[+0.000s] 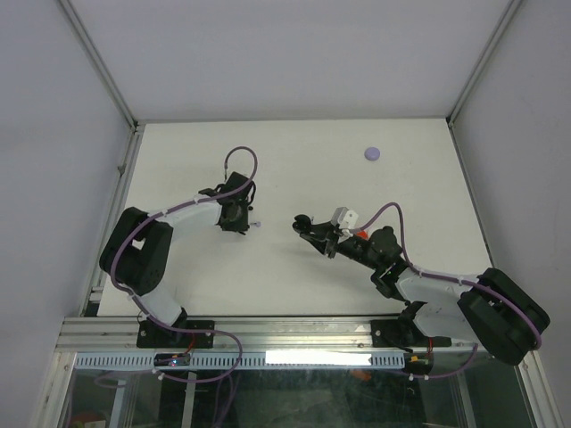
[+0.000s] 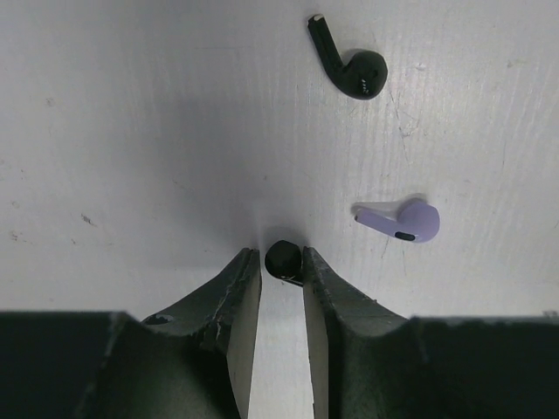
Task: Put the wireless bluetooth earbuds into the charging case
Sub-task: Pick up the earbud from the center of the board, then place the earbud in the charging case.
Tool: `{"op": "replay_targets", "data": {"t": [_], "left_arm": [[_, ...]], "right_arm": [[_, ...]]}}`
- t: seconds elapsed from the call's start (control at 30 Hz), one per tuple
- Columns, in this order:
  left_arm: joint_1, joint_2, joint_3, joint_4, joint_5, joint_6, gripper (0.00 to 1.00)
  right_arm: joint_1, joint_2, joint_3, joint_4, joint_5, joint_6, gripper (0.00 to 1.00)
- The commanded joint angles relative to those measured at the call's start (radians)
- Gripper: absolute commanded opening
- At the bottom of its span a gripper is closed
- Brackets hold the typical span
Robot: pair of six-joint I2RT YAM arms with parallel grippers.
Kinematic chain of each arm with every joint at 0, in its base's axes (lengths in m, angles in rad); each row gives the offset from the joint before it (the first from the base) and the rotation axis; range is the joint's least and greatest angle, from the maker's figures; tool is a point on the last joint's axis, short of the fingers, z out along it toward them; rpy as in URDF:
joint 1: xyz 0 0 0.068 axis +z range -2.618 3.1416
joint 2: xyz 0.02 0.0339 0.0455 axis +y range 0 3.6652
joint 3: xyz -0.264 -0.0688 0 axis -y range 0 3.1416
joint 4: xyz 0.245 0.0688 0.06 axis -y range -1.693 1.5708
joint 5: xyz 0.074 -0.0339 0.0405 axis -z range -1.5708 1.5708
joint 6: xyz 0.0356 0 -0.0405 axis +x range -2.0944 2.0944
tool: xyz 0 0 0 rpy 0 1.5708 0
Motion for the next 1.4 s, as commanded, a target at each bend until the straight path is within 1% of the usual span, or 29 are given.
{"op": "replay_targets", "data": {"t": [0.0, 0.07, 0.23, 0.5, 0.77, 0.9, 1.07, 1.2, 1.37], "left_arm": [[-0.008, 0.019, 0.043, -0.004, -0.011, 0.01, 0.27], [-0.012, 0.029, 0.047, -0.009, -0.014, 0.01, 0.25], [-0.024, 0.018, 0.049, -0.026, -0.023, 0.006, 0.17], [-0.075, -0.109, 0.069, -0.062, -0.111, -0.002, 0.11], [-0.236, -0.225, 0.161, -0.109, -0.316, 0.002, 0.11], [-0.322, -0.29, 0.207, -0.119, -0.421, 0.011, 0.11], [-0.459, -0.322, 0.264, -0.117, -0.57, 0.041, 0.11], [-0.578, -0.319, 0.299, -0.091, -0.712, 0.088, 0.11], [-0.643, -0.33, 0.305, -0.011, -0.759, 0.159, 0.1]], "right_arm": [[0.006, 0.002, 0.011, 0.07, 0.012, 0.0, 0.0], [0.006, 0.001, 0.012, 0.067, 0.01, 0.0, 0.0], [0.006, -0.004, 0.012, 0.065, 0.01, -0.001, 0.0], [0.008, -0.016, 0.011, 0.066, 0.032, 0.001, 0.0], [0.04, -0.016, -0.02, 0.161, 0.138, -0.004, 0.0], [0.058, -0.029, -0.033, 0.195, 0.244, -0.012, 0.0], [0.083, -0.035, -0.037, 0.228, 0.35, -0.029, 0.0], [0.109, -0.029, -0.022, 0.245, 0.382, -0.042, 0.0], [0.132, -0.011, -0.004, 0.277, 0.401, -0.079, 0.0]]}}
